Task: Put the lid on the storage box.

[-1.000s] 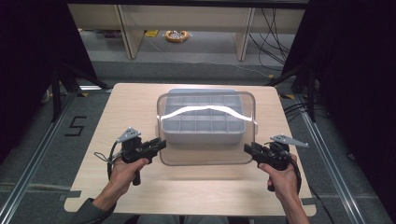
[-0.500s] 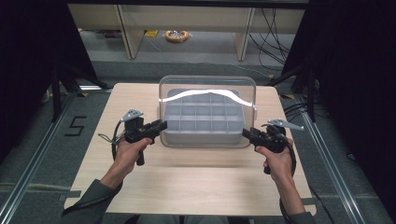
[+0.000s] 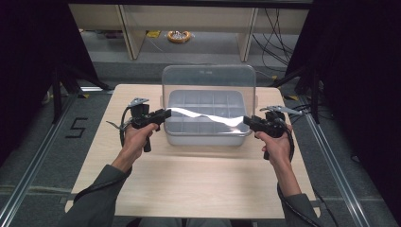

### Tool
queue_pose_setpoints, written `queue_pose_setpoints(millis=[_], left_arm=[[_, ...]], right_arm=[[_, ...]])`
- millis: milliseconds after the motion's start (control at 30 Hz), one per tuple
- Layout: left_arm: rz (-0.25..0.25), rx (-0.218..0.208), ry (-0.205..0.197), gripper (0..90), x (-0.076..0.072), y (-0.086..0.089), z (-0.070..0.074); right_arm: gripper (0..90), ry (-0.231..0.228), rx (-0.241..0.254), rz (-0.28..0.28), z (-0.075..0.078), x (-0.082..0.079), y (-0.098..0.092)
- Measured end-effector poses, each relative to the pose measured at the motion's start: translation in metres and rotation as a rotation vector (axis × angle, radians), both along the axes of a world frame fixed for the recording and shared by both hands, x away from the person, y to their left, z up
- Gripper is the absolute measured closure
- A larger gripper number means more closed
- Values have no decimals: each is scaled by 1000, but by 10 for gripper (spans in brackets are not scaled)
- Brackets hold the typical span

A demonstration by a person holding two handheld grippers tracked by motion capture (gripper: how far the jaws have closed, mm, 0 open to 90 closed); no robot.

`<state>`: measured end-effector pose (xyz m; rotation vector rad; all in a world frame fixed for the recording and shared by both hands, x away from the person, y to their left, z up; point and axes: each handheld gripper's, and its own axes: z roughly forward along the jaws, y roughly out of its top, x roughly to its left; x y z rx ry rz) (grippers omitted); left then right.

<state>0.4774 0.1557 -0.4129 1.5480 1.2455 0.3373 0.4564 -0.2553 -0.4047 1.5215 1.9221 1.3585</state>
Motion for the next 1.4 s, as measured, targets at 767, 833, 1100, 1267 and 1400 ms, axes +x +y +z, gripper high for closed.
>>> queue_pose_setpoints(millis=[767,833,1100,1267,1400], left_arm=[[39,-27,94,618,23,0,-21],[44,-26,101,613,25,-1,-24],[51,-13,94,595,28,-2,-30],[56,-15,97,586,30,-2,-36],[60,-30,102,577,31,-3,-40]], right_arm=[[556,78,51,-40,-19,29,7],[552,108,71,-65,-22,29,9],[541,123,96,-65,-29,34,9],[537,91,70,-45,-36,39,4],[536,137,114,-72,-37,39,8]])
